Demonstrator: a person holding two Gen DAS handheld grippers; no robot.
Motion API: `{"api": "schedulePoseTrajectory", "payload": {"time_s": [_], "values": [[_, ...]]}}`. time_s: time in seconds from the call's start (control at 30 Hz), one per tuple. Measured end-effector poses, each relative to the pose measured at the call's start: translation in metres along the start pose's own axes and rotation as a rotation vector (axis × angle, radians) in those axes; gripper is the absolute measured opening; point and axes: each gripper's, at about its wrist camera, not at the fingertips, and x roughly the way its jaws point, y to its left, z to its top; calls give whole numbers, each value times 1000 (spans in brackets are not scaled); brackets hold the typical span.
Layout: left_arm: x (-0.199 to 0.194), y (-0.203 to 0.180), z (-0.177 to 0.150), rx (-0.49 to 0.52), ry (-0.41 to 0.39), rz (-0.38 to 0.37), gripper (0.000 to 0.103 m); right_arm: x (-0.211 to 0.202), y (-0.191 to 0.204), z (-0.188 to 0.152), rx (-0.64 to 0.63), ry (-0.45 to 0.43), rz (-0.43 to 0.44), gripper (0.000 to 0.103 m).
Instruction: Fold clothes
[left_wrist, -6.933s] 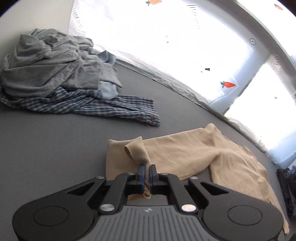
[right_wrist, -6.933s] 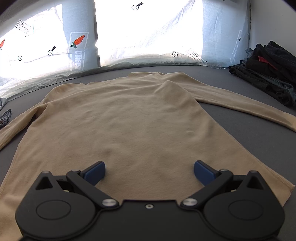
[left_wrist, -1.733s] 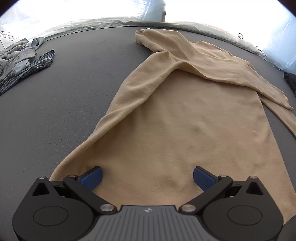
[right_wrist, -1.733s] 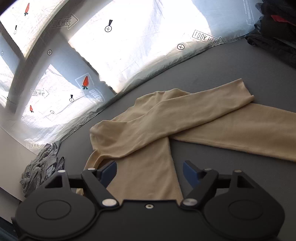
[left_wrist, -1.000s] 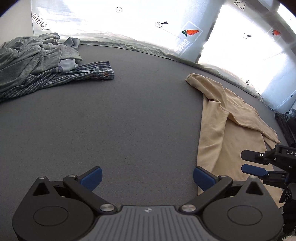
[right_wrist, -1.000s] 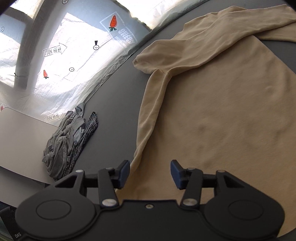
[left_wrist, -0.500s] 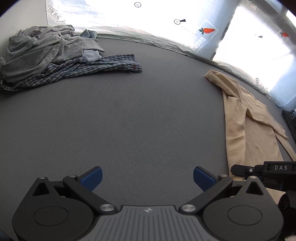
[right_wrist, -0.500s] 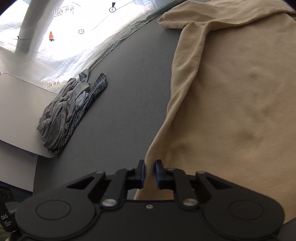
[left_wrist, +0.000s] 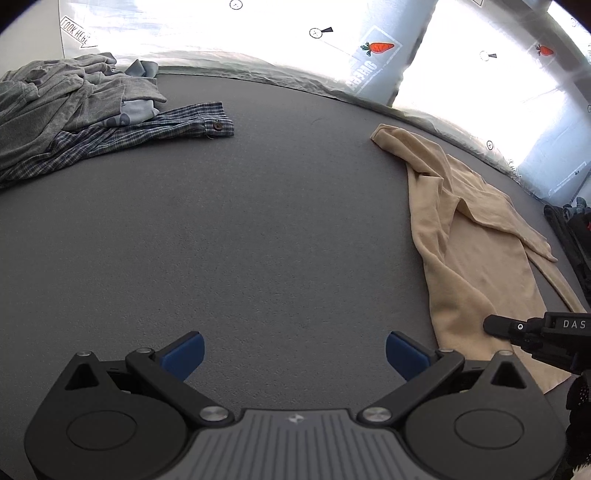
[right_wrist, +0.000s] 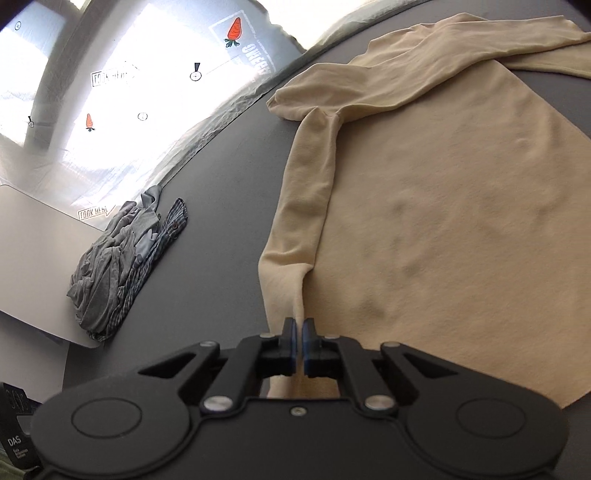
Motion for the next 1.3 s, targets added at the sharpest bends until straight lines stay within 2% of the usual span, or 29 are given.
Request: {"api": "schedulePoseTrajectory", "payload": {"time_s": [0.17, 0.27, 0.5, 0.6, 0.67, 0.73, 1.0, 1.3], "values": [[10, -34, -6, 32, 26, -10, 103, -3, -8, 6, -133, 35, -78, 3], [17, -50, -13, 42, 53, -6, 103, 6, -15, 7, -190, 99, -98, 3], [28, -64, -17, 6, 70, 50, 103, 16, -11, 14, -343, 204, -94, 4], [33, -66, -12, -27, 70, 62, 103, 15, -11, 18, -351, 232, -79, 10], [36, -69, -7, -44, 56, 63, 103, 11, -14, 23, -336, 235, -60, 21], [40, -72, 1, -59, 38, 64, 103, 2, -20, 30, -324, 209, -56, 28], [66, -84, 42, -74, 1, 65, 103, -28, -76, 84, -109, 28, -137, 28], [121, -100, 121, -40, -29, 33, 103, -36, -152, 156, 104, -148, -249, 29]]}}
